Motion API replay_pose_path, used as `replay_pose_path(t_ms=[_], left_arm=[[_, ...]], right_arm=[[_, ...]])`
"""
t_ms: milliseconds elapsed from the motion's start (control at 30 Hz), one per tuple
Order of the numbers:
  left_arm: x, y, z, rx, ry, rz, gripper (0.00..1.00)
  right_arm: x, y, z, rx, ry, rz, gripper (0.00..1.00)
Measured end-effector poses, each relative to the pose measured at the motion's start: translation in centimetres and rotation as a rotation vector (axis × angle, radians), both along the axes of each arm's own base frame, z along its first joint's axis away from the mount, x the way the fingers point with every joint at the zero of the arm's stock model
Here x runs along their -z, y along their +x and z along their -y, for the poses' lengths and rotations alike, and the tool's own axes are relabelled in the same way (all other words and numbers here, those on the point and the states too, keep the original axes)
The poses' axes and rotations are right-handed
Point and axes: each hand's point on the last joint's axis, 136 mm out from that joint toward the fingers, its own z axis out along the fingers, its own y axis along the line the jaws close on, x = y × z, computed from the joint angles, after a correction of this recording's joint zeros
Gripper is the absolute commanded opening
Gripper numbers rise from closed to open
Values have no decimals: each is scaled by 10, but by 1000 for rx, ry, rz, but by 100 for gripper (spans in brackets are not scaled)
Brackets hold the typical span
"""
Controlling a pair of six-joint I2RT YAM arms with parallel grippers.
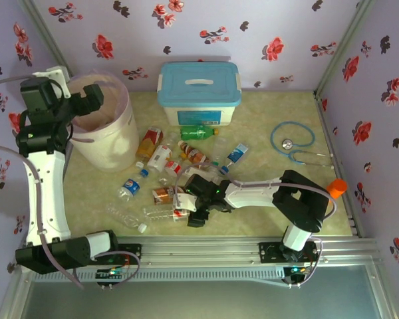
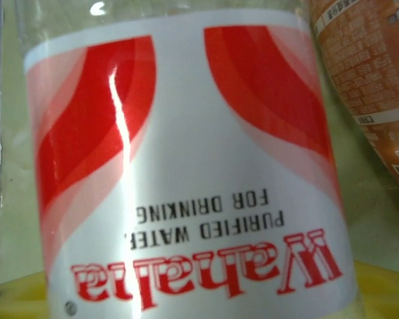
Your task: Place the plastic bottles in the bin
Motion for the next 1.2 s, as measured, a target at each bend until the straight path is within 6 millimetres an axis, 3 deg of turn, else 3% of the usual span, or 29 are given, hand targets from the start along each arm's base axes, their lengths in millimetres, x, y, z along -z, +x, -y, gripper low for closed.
replay_pose_path(t_ms=[100, 200, 467, 567, 667, 767, 933, 1067, 1200], left_arm=[[8, 2, 5, 15, -17, -20, 99], [10, 3, 9, 26, -23, -23, 99], [9, 3, 19, 55, -31, -19, 99], [8, 2, 26, 77, -53, -18, 99], [1, -1, 41, 131, -119, -2, 99], [-11, -8, 72, 232, -186, 29, 99], [-40, -40, 132, 426, -279, 83, 97], [-59, -56, 165, 526, -357, 136, 97], [-50, -57, 221, 670, -439, 107, 97]], right_arm=[[-2, -1, 3, 0, -7, 0, 65], [-10, 0, 5, 7, -2, 12, 50], [-57, 10, 2, 27, 104, 87, 54], [-78, 22, 11, 70, 153, 115, 53], [-102, 47, 31, 185, 211, 157, 51], [-126, 83, 57, 384, 271, 209, 50], [-158, 135, 102, 743, 392, 310, 49], [-172, 156, 127, 948, 505, 362, 48], [-176, 164, 133, 1045, 612, 368, 47]])
